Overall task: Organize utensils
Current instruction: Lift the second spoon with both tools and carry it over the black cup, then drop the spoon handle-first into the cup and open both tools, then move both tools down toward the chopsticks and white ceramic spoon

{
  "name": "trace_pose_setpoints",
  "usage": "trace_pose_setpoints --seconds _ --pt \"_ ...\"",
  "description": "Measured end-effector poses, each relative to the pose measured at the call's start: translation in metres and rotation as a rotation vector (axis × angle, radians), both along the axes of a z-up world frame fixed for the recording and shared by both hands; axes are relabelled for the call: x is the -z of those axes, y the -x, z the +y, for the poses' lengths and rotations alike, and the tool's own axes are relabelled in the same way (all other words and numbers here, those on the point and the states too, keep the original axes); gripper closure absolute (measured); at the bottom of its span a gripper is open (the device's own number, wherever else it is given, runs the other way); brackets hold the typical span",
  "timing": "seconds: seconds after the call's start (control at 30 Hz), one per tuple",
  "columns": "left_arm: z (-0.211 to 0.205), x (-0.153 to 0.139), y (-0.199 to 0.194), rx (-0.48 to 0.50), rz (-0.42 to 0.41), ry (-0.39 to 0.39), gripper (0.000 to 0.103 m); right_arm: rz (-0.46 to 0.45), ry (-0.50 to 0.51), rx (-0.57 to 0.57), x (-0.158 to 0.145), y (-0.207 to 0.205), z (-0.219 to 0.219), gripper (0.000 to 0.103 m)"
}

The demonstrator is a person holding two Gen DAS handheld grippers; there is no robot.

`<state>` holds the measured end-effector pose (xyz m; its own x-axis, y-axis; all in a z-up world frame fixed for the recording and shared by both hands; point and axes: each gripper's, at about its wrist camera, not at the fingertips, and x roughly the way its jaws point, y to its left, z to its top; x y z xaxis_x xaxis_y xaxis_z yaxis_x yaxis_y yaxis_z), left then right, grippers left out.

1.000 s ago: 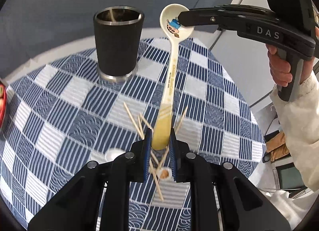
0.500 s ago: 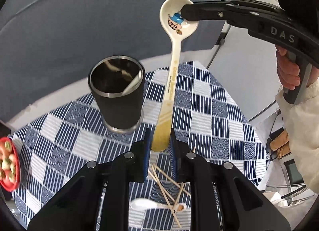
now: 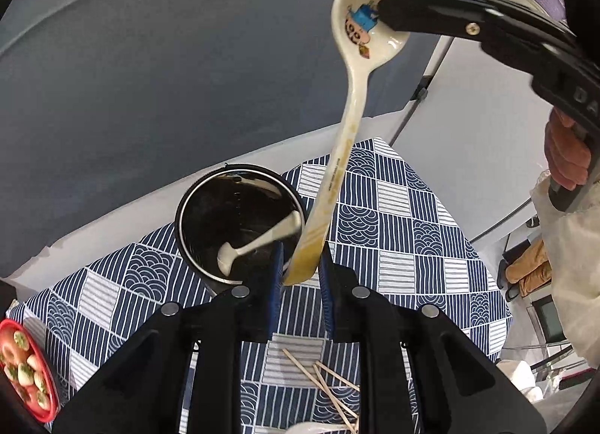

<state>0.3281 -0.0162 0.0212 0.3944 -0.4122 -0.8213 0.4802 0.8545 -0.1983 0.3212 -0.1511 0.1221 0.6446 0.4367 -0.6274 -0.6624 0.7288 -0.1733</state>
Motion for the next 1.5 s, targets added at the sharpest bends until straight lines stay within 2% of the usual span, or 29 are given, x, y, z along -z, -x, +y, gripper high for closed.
trace_pose_setpoints --seconds 0.27,0.47,0.5,0.53,0.57,0.6,0.63,0.7,0.77,0.8,0.83,0.97,1.23,1.5 --pt "0.007 0.021 -0.032 -0.004 0.034 0.029 0.084 0.007 0.067 -0.011 0.026 -0.011 0.016 0.098" --pt "0.009 0.035 -0.043 -0.004 0.054 0.021 0.084 0.045 0.095 -0.028 0.050 -0.021 0.035 0.098" --pt "0.010 0.035 -0.043 -0.006 0.051 0.016 0.081 0.043 0.098 -0.028 0.053 -0.021 0.036 0.098" --pt "0.010 0.036 -0.041 -0.007 0.045 0.006 0.072 0.038 0.099 -0.023 0.055 -0.020 0.037 0.094" --pt "0.011 0.035 -0.040 -0.006 0.038 0.001 0.065 0.035 0.096 -0.014 0.056 -0.020 0.035 0.090" --pt "0.012 0.034 -0.038 -0.004 0.030 -0.003 0.053 0.034 0.086 -0.005 0.056 -0.021 0.033 0.072" --pt "0.014 0.032 -0.035 -0.001 0.016 -0.012 0.045 0.032 0.073 0.005 0.055 -0.021 0.031 0.045" --pt "0.017 0.029 -0.031 0.004 0.001 -0.023 0.039 0.010 0.033 0.043 0.053 -0.020 0.021 0.025" --pt "0.021 0.024 -0.023 0.015 -0.015 -0.020 0.026 0.015 -0.003 0.070 0.051 -0.020 0.011 0.017" --pt "0.022 0.022 -0.019 0.006 -0.035 -0.035 0.015 0.017 -0.020 0.088 0.050 -0.020 0.005 0.016" --pt "0.024 0.019 -0.013 -0.003 -0.064 -0.049 0.014 0.021 -0.032 0.102 0.049 -0.019 0.000 0.016" --pt "0.032 0.015 0.002 -0.021 -0.073 -0.047 0.011 0.044 -0.048 0.142 0.053 -0.015 -0.010 0.016" --pt "0.055 0.033 0.029 -0.108 -0.025 -0.064 0.007 0.105 -0.030 0.140 0.077 0.006 -0.017 0.015" --pt "0.056 0.062 0.066 -0.132 0.033 -0.089 0.007 0.196 0.025 0.106 0.111 0.034 -0.016 0.015"
